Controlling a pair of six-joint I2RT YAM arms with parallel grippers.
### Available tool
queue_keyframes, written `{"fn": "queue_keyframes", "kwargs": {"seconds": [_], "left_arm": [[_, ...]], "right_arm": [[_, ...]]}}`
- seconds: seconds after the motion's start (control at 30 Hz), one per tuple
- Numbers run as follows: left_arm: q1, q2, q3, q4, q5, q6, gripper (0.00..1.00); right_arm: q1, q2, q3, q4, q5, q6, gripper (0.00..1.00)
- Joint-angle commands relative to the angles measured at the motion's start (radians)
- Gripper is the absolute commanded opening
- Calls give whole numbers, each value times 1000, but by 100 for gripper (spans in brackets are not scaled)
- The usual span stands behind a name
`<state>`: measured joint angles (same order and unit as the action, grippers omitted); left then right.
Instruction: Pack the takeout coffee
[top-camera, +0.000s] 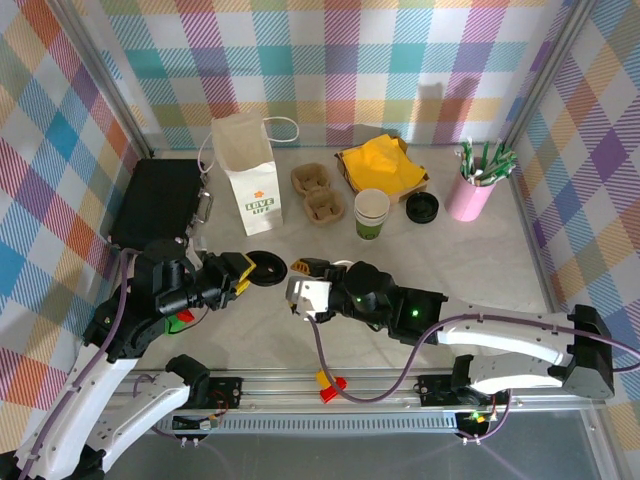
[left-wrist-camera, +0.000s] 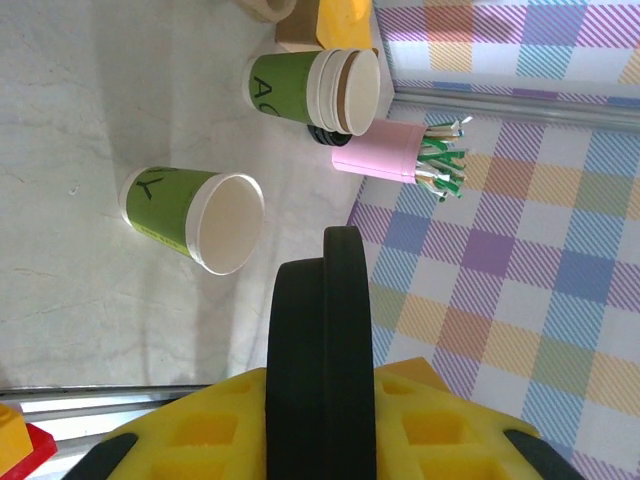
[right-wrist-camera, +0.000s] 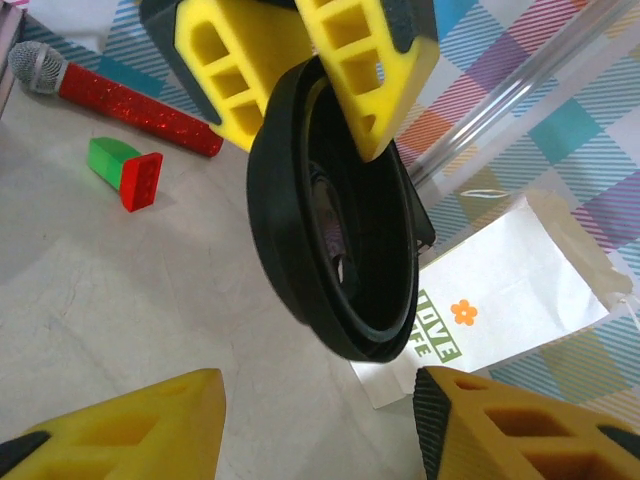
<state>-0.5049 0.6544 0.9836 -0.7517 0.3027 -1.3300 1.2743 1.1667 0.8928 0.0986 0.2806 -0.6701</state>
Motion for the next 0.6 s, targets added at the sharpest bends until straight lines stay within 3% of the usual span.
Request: {"fn": "queue_keyframes", "kwargs": {"seconds": [0.0, 0.3, 0.57], "left_arm": [[9, -7, -16, -3, 13, -38, 23], [9, -9, -36, 14, 24, -57, 22], [9, -9, -35, 12, 24, -57, 22]], "right_arm": [[17, 9, 46, 97, 41, -11, 51], [24, 19, 46, 110, 52, -33, 39], [25, 28, 48, 84, 8, -43, 39]]}}
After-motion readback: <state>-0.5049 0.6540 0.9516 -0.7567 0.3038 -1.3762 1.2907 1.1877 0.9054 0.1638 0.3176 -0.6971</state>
